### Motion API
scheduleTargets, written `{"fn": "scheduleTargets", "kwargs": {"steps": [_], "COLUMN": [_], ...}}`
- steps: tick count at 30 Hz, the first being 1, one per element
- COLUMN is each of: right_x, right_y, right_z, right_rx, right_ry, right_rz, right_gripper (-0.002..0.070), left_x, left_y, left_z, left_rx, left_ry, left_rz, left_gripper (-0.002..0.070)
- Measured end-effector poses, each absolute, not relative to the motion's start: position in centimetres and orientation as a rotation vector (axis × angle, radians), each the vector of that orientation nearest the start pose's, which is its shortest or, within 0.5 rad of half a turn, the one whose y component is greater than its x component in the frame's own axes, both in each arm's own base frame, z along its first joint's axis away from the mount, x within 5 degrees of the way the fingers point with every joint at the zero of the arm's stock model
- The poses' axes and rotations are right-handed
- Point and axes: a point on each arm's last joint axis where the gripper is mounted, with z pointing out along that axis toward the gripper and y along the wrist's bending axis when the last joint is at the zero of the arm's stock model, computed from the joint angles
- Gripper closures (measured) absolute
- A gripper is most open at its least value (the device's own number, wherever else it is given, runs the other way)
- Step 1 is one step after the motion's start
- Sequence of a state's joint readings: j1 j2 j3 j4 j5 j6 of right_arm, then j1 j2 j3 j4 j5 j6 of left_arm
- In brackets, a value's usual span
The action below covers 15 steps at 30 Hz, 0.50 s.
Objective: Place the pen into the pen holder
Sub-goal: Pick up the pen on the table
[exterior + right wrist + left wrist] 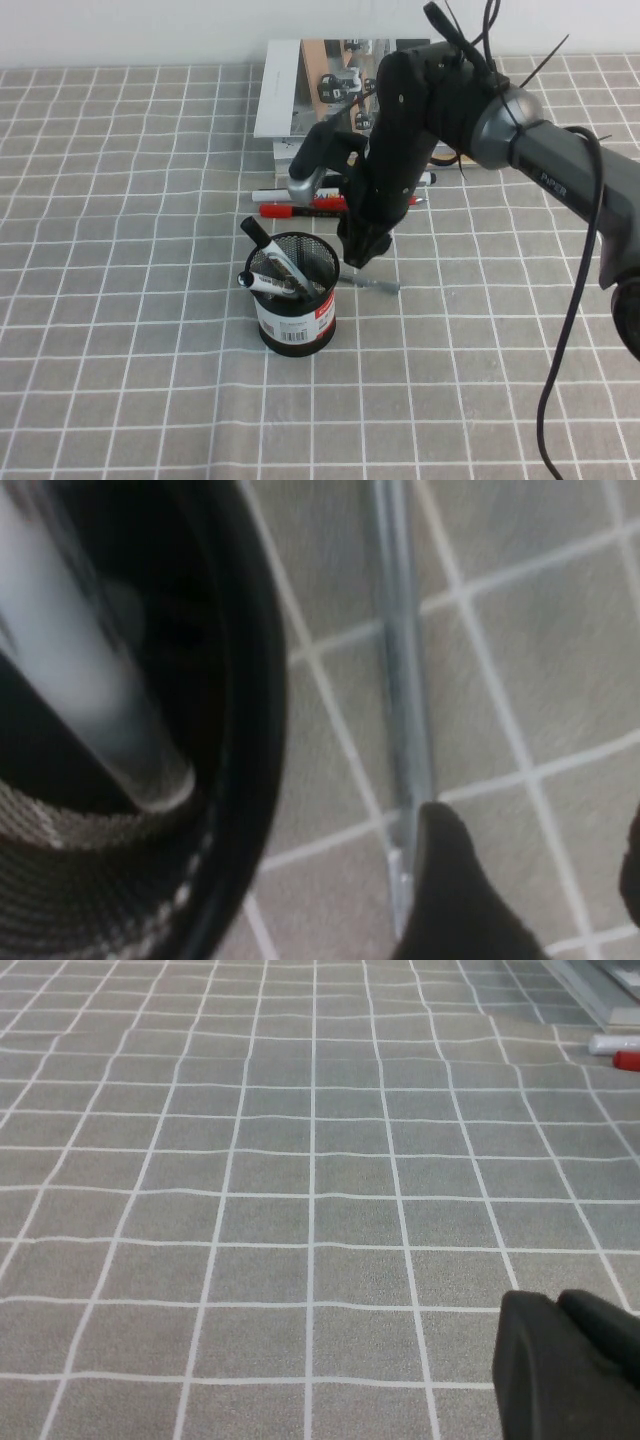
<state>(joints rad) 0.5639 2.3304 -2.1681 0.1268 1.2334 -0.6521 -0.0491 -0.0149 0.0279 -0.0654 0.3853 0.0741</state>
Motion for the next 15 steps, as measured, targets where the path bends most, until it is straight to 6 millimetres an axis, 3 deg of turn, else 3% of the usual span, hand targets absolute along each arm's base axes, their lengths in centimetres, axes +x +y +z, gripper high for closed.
{"fn": "scheduleTargets", "kwargs": {"steps": [6, 15], "right_x": [40.9, 40.3], "right_y": [26.9, 26.9], "right_z": [19.4, 19.1], "right_rx": [-1.655, -1.694], "right_ry": [2.449, 2.44], "right_rz": [0.145, 0.189], "right_gripper": [0.0369, 0.037], "left_x": [5.2, 5.2], "left_y": [-0.5, -0.5], "left_z": [17.0, 17.0], "left_rx": [0.075, 0.075], "left_ry": [1.88, 1.88], "left_rz": [-0.05, -0.05], "left_gripper": [0.0678, 0.0678]}}
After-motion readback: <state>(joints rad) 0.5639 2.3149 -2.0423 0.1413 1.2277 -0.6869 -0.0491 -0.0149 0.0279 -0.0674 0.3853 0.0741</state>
